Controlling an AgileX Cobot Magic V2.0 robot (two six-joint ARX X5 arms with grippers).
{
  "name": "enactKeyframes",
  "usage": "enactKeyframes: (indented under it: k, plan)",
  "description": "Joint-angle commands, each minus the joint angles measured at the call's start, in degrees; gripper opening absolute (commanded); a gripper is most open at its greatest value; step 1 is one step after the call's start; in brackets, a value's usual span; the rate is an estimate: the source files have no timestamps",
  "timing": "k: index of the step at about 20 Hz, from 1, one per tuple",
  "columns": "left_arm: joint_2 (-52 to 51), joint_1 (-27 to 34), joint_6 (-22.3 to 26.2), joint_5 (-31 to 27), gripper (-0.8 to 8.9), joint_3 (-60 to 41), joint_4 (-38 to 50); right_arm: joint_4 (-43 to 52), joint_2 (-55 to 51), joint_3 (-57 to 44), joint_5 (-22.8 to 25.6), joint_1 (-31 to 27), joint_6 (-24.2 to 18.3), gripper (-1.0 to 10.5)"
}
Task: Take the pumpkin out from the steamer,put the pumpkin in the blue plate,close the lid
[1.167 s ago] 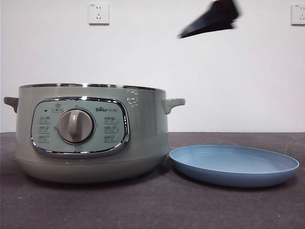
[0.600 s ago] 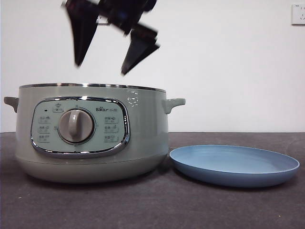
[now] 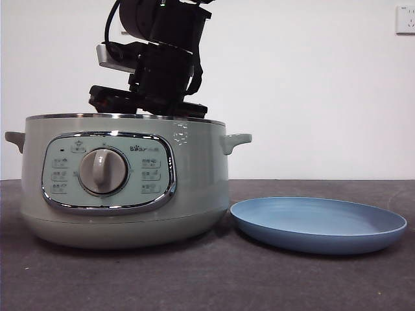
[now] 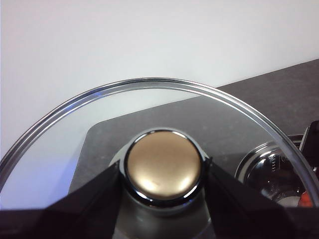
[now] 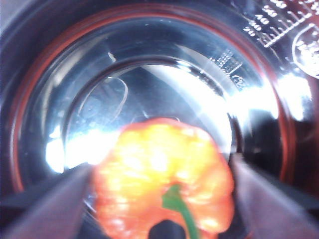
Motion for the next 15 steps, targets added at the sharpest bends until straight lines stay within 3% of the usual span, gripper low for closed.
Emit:
enactKeyframes:
  k: [1,5,11,15]
  plan:
    - [-0.6,0.0,0.8,-0.5,-0.09,0.5,2.4,0.0,0.5,-0.1,-0.1,0.2,-0.2,-0.1]
    - [-0.5,0.0,0.7,0.4,-0.09,0.5,2.4,-3.3,-6.6,-0.1,-0.1,0.5,0.7,-0.1]
    - [2.1,-0.1,0.7,8.7,-0.09,0.5,5.1,-20.0,-24.9,-0.1,0.9,-4.5,3.0,-0.1]
    - [4.2,-0.1,0.6,12.2,-0.09,0.5,5.9,-27.1,-30.1,-2.1,14.4,-9.5,11.6,-0.1]
